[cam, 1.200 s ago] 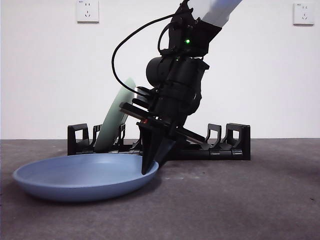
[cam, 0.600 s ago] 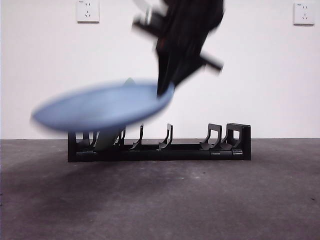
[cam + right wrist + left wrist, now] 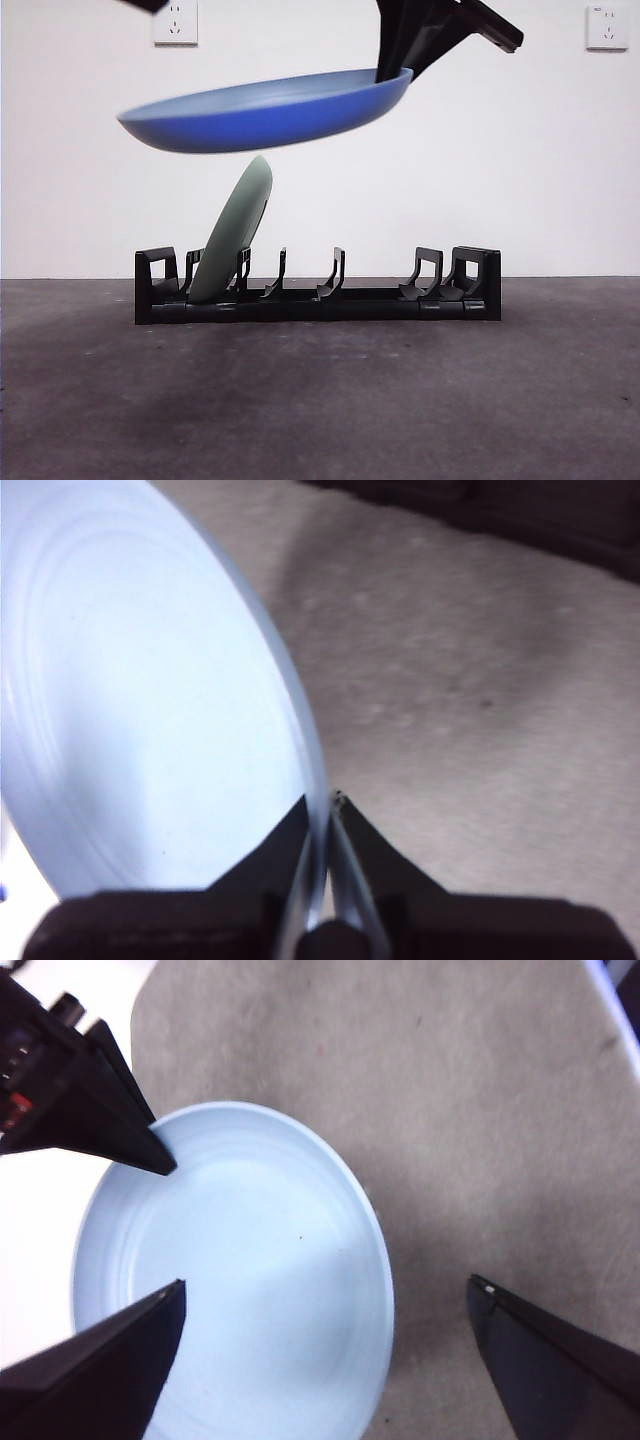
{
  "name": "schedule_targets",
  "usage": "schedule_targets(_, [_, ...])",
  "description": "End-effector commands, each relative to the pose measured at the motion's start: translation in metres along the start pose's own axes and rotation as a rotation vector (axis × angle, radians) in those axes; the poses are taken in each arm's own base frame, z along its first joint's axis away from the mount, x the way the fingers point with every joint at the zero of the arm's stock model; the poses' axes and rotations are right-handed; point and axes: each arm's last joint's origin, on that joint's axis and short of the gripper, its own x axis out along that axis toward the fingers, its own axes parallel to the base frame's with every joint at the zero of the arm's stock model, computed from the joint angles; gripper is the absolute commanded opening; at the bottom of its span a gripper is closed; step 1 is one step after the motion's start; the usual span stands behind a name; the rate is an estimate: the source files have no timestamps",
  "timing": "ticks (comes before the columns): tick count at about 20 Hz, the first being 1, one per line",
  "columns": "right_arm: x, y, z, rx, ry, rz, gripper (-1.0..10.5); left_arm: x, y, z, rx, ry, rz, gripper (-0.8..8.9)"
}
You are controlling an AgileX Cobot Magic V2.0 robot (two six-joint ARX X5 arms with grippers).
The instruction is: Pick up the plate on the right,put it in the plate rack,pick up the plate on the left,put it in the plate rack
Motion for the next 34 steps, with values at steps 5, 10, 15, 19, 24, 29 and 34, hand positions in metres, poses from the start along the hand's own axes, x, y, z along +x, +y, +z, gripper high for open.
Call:
schedule_targets(5, [-0.002, 0.003, 0.000, 0.004, -0.014, 0.060, -0.1, 0.016, -0.003, 0.004, 0.039, 0.054, -0.024, 4.67])
schedule_targets(10, [-0.004, 0.007, 0.000, 0.000, -0.008, 0.159, -0.1, 0.033, -0.004, 0.005, 0.045, 0.126, -0.032, 2.95])
schedule_targets(15, [-0.010, 0.006, -0.001, 0.003, -0.017, 0.154, -0.1, 0.033, -0.004, 0.005, -0.004, 0.127, -0.029, 0.23])
schedule_targets(19, [-0.010, 0.006, -0.001, 0.001, -0.019, 0.152, -0.1, 0.033, -0.004, 0.005, -0.012, 0.124, -0.031, -0.09])
schedule_targets(24, [-0.010, 0.004, -0.001, 0.000, -0.024, 0.115, -0.1, 0.033, -0.004, 0.005, -0.048, 0.114, -0.036, -0.09])
schedule_targets(29, [-0.010, 0.004, 0.000, -0.009, -0.028, 0.111, 0.1, 0.033, -0.006, 0.007, -0.104, 0.048, -0.085, -0.08])
schedule_targets(34, [-0.017, 0.006, -0.002, -0.025, -0.052, 0.112, 1.8, 0.033, -0.005, 0.008, -0.115, 0.032, -0.087, -0.08])
